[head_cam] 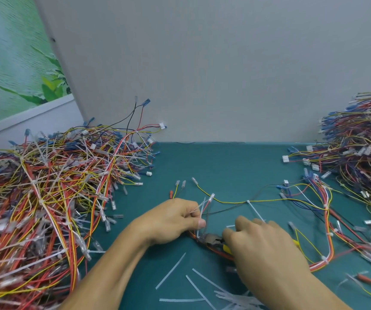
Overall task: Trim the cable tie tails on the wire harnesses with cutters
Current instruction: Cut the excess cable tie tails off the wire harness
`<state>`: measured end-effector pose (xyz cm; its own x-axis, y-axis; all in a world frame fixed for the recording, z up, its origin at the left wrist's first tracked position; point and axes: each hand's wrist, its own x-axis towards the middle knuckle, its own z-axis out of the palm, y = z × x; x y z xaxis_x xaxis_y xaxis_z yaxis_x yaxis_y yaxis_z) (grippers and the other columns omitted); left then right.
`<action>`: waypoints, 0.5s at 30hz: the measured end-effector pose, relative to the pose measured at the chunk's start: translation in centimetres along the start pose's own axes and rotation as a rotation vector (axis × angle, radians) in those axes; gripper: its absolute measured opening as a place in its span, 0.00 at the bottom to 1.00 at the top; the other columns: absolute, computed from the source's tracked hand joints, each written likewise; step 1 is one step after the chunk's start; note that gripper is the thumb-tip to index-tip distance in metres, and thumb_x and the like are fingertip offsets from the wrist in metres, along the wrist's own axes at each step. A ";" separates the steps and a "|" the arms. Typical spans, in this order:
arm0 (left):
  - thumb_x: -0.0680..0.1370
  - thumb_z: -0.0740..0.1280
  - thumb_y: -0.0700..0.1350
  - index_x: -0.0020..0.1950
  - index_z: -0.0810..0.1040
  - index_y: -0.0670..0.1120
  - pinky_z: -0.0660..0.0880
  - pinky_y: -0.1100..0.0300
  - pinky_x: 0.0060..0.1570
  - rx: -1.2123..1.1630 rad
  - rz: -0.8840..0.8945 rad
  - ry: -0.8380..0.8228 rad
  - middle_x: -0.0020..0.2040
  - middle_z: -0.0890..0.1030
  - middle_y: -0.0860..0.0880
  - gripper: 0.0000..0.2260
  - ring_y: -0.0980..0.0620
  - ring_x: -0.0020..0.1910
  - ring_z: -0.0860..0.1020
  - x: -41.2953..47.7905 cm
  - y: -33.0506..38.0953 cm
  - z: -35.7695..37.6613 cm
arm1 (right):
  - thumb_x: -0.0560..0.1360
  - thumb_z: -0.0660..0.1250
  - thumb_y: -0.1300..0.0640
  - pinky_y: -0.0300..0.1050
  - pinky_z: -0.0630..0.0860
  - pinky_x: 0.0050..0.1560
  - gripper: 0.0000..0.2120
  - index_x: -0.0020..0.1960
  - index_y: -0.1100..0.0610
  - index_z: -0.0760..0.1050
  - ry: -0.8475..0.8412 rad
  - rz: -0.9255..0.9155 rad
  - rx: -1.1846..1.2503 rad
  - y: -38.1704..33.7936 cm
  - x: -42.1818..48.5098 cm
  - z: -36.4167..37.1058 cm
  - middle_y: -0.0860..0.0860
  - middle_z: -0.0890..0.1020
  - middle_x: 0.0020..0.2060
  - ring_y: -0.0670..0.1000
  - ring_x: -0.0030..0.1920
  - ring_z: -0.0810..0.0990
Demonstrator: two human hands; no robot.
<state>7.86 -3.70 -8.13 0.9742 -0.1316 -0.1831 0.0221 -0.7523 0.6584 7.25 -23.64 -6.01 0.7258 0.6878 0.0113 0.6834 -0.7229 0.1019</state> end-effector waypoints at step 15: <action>0.78 0.67 0.48 0.34 0.69 0.51 0.63 0.58 0.37 -0.016 -0.002 0.000 0.30 0.69 0.56 0.14 0.56 0.31 0.65 0.0 0.0 0.1 | 0.76 0.57 0.61 0.46 0.50 0.28 0.07 0.46 0.51 0.60 -0.091 -0.018 0.016 0.5 0.1 1.5 0.50 0.56 0.34 0.58 0.52 0.76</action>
<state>7.82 -3.75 -8.15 0.9741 -0.1304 -0.1848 0.0278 -0.7419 0.6699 7.75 -24.00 -7.41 0.7170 0.6923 -0.0811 0.6971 -0.7119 0.0851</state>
